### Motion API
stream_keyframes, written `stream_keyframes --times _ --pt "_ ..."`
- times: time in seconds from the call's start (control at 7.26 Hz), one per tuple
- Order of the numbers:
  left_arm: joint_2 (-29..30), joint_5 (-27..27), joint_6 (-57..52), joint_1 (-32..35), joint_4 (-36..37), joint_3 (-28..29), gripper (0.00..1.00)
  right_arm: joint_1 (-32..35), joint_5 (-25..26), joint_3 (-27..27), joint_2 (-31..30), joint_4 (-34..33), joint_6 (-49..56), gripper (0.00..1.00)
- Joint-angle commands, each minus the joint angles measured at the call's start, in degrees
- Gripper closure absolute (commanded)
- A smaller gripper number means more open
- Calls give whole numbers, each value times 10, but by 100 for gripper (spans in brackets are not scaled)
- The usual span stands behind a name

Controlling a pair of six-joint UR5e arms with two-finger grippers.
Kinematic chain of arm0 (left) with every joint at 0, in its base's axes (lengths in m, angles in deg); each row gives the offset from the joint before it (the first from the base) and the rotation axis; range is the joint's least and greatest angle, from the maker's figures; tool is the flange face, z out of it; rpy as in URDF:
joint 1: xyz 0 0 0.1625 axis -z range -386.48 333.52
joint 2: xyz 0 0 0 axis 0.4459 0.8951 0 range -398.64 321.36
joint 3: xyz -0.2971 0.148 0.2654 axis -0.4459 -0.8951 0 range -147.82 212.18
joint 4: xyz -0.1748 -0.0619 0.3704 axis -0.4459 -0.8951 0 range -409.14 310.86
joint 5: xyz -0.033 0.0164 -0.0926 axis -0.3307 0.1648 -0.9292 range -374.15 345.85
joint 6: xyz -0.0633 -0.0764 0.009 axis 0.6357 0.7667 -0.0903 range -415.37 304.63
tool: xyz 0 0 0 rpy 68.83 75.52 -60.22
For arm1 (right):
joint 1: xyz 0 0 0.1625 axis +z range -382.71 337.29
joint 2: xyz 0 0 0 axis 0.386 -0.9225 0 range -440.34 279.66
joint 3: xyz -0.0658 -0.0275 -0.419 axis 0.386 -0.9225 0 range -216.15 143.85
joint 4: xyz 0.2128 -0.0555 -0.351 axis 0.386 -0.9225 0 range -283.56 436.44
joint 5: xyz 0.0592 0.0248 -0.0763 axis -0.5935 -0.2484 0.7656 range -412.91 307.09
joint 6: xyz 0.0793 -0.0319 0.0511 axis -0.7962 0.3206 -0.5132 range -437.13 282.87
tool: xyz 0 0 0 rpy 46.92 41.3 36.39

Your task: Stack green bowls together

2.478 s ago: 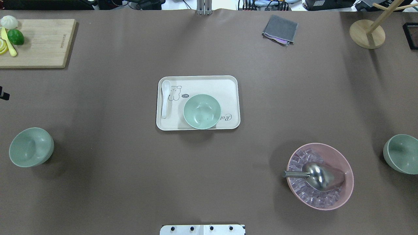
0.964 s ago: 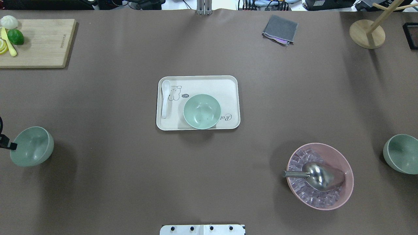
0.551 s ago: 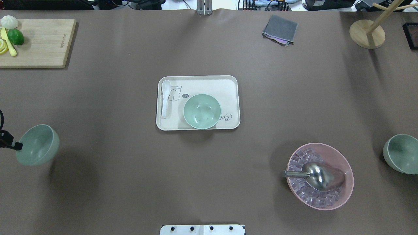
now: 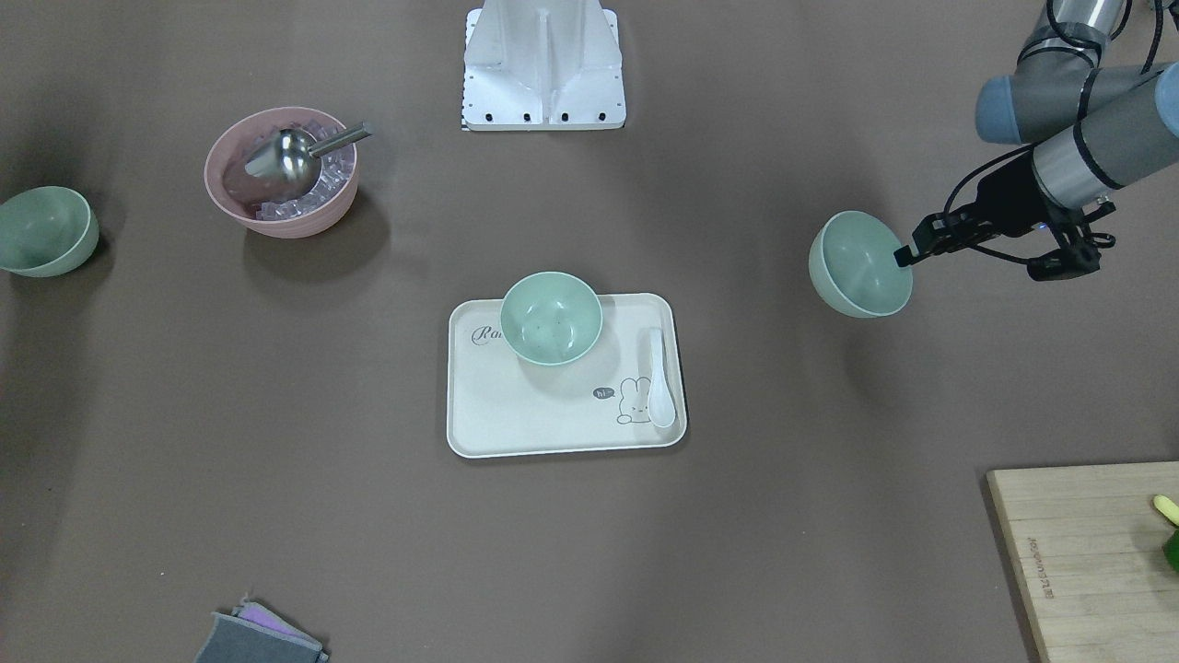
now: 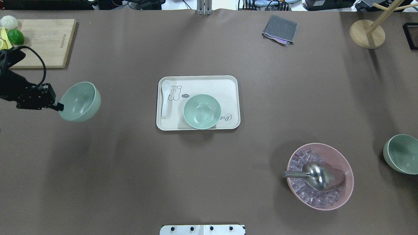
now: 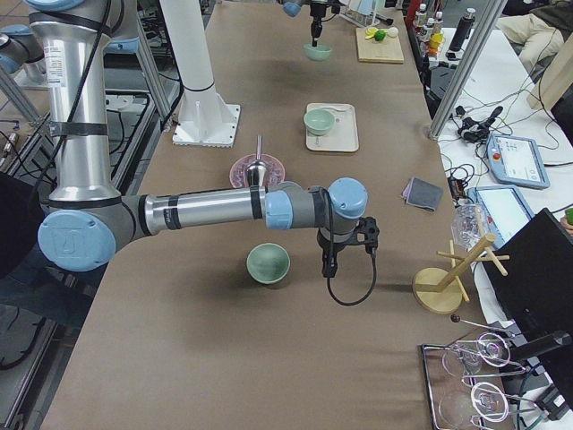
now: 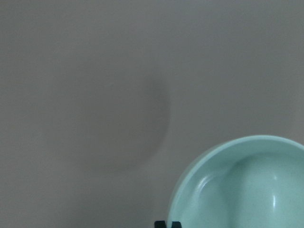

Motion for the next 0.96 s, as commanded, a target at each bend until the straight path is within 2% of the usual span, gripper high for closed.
stream_keyframes --times 0.0,0.28,0.41,0.83 --pt "88 2 18 4 134 -29 100 -19 -4 -4 -93 150 -4 0" --pt "129 11 62 -1 160 -32 100 -37 -19 -5 -133 196 -4 0" --pt "150 35 69 -8 175 -29 100 -60 -21 -6 -146 216 -5 1" --pt "170 58 100 -36 180 -29 100 -102 -39 -38 -144 230 -10 2"
